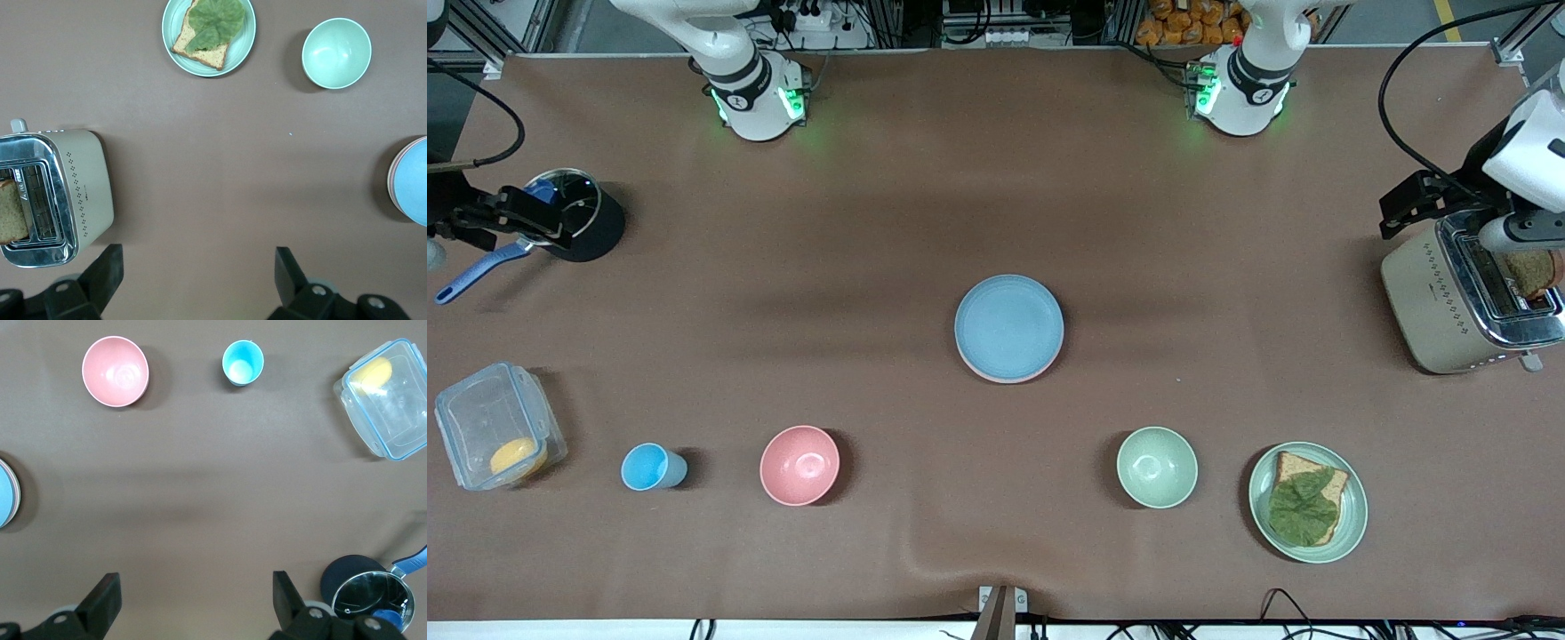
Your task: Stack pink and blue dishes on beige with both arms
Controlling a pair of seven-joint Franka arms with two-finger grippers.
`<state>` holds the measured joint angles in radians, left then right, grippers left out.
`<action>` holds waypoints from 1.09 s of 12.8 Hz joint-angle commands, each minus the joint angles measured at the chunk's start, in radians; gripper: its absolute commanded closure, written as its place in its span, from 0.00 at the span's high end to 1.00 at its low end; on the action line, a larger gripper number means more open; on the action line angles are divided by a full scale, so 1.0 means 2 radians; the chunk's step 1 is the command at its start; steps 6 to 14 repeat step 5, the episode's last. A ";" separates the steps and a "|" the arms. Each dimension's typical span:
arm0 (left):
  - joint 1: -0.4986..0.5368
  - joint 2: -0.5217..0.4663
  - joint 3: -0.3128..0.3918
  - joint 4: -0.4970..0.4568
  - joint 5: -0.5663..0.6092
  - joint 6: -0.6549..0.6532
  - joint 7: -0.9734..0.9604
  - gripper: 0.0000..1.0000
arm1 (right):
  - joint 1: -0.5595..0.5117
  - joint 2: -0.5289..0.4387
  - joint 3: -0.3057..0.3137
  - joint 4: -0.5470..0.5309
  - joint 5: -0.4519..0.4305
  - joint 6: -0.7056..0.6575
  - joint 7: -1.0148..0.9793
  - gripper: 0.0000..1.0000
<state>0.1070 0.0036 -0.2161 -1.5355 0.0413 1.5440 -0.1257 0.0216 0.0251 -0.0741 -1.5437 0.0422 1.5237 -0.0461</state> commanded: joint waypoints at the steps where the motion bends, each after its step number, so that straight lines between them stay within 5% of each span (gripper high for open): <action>1: 0.002 0.000 0.002 0.012 -0.008 -0.008 0.009 1.00 | -0.009 -0.009 0.009 0.000 -0.008 -0.006 0.003 1.00; 14: 0.002 -0.001 0.001 0.012 -0.005 -0.009 0.010 1.00 | -0.009 -0.009 0.009 0.000 -0.010 -0.003 0.007 1.00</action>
